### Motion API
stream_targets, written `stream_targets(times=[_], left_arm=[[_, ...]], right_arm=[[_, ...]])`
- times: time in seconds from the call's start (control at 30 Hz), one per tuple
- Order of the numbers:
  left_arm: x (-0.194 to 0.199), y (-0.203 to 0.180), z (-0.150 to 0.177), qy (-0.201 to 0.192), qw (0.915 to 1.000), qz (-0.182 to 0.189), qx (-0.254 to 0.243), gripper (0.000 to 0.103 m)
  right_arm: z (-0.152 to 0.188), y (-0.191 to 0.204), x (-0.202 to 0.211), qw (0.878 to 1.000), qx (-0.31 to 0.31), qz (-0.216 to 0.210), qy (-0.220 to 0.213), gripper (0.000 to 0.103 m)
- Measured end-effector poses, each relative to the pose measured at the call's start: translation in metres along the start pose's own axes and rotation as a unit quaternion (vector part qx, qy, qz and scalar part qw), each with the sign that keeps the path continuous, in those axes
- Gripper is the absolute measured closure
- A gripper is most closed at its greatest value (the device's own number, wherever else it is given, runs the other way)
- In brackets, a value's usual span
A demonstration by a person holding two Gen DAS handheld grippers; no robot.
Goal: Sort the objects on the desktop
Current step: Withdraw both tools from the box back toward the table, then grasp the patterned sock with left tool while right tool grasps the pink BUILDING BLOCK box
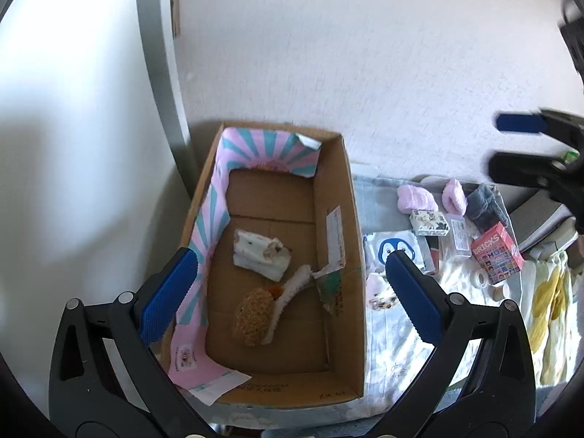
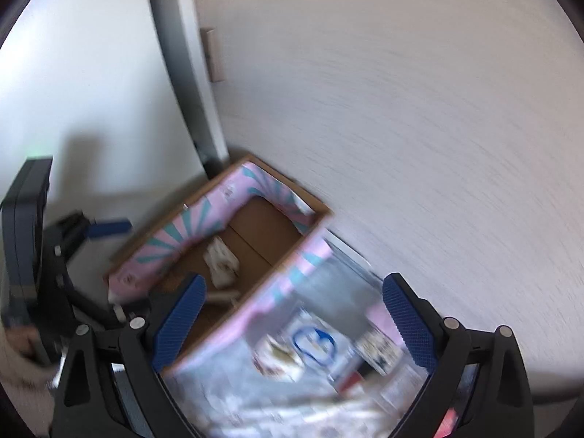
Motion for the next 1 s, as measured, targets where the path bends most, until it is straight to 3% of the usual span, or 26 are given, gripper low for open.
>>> stream_targets(times=[0.1,0.2,0.4,0.6,0.77,1.0], left_arm=[[0.006,-0.006,-0.004,0.007,0.9999,-0.008,0.005,0.000],[0.011,-0.022,-0.008,0.004,0.9998,0.017,0.004,0.000],[0.006,-0.073,-0.001,0.010,0.9990,0.016,-0.041,0.000],[-0.012,-0.120,0.013,0.032,0.9978,0.038,-0.045,0.000],[-0.033,-0.144,0.024,0.047,0.9976,0.030,-0.040,0.000],[-0.070,-0.160,0.055,0.058,0.9974,0.037,0.022,0.000]], right_arm=[[0.029,-0.039,0.025,0.999,-0.020,0.048,-0.006,0.006],[0.058,-0.070,0.042,0.994,-0.038,0.098,-0.012,0.006],[0.116,-0.129,0.065,0.988,-0.104,0.116,-0.012,0.006],[0.168,-0.178,0.069,0.981,-0.150,0.125,0.002,0.006],[0.193,-0.213,0.060,0.978,-0.186,0.094,0.011,0.006],[0.219,-0.206,0.009,0.986,-0.146,0.060,0.048,0.006]])
Point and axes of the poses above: each gripper's, at about its wrist camera, not at the fingertips, and x roughly against the way its jaws point, y to its left, z to its underside, the point moved 7 cm from there along -x, roughly the way its jaws point, and after that the axes turned 10 degrees about y, right-handed, at the moved point
